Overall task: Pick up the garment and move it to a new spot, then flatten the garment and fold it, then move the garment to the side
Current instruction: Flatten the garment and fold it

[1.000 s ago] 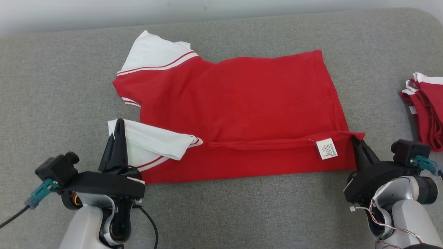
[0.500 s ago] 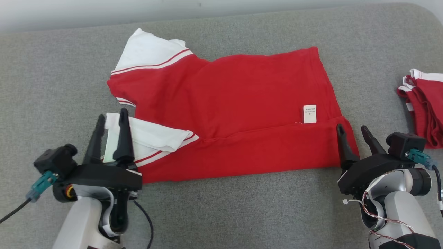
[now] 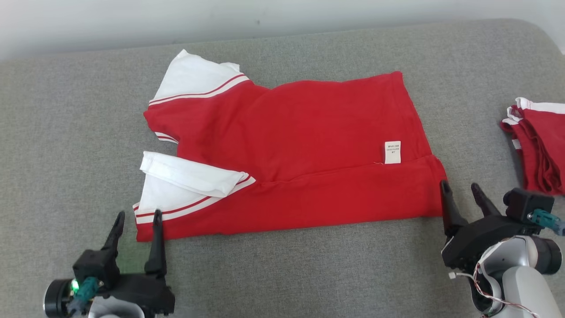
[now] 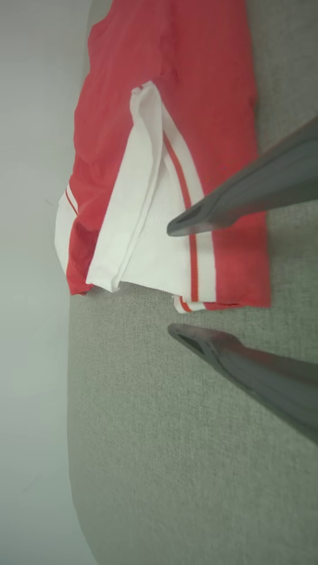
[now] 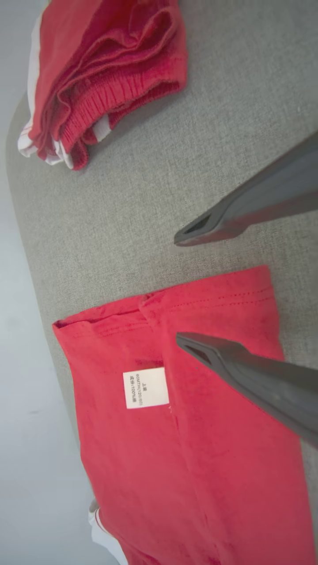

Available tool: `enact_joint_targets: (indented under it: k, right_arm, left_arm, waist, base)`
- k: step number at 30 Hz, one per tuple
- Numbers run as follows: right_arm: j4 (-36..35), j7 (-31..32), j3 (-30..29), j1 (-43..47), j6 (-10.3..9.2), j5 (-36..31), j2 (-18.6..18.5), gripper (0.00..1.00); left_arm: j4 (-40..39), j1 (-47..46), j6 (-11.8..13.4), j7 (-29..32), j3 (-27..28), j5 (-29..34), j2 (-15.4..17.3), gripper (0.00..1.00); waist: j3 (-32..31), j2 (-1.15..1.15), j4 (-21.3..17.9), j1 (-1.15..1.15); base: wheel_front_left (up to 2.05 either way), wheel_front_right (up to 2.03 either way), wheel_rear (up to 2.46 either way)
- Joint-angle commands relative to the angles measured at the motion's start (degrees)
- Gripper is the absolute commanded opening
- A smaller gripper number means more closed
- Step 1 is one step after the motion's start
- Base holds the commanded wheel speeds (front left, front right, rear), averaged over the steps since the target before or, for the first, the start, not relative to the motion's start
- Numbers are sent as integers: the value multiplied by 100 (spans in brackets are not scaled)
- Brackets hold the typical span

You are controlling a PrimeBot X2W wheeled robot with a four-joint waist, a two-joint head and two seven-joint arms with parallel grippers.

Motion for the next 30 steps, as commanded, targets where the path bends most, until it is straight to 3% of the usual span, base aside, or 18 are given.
enact_joint_targets:
  k: [1,14,20,21,22,23,24,30]
  right_arm:
    - [2,72,-36,89,-15,-62,26,100]
    - [392,630,-123,-122,-15,-526,99,100]
    - [678,857,-34,-246,-15,-554,106,100]
    - [757,897,19,-258,-15,-508,112,100]
    - [784,897,37,-267,-15,-490,113,74]
    - [812,898,57,-279,-14,-476,114,12]
    - [836,893,85,-293,-14,-462,115,0]
    - [806,724,90,-294,-15,-212,102,0]
  left_arm:
    - [55,82,51,49,-43,81,39,100]
    - [462,-103,342,571,-212,144,-30,100]
    - [564,-188,251,897,-307,34,-82,100]
    - [603,-231,200,959,-326,-21,-92,58]
    - [623,-244,183,986,-342,-51,-100,42]
    - [630,-249,147,1013,-353,-64,-103,0]
    - [658,-251,117,1043,-361,-94,-103,0]
    - [617,-134,16,1031,-322,-232,-80,0]
  waist:
    - [-21,0,-1,1]
    - [59,0,5,1]
    - [99,0,38,1]
    - [108,0,49,1]
    - [109,0,55,1]
    - [109,0,60,1]
    - [107,0,63,1]
    - [4,0,59,1]
  base:
    - [0,0,0]
    - [0,0,0]
    - [0,0,0]
    - [0,0,0]
    - [0,0,0]
    - [0,0,0]
    - [0,0,0]
    - [0,0,0]
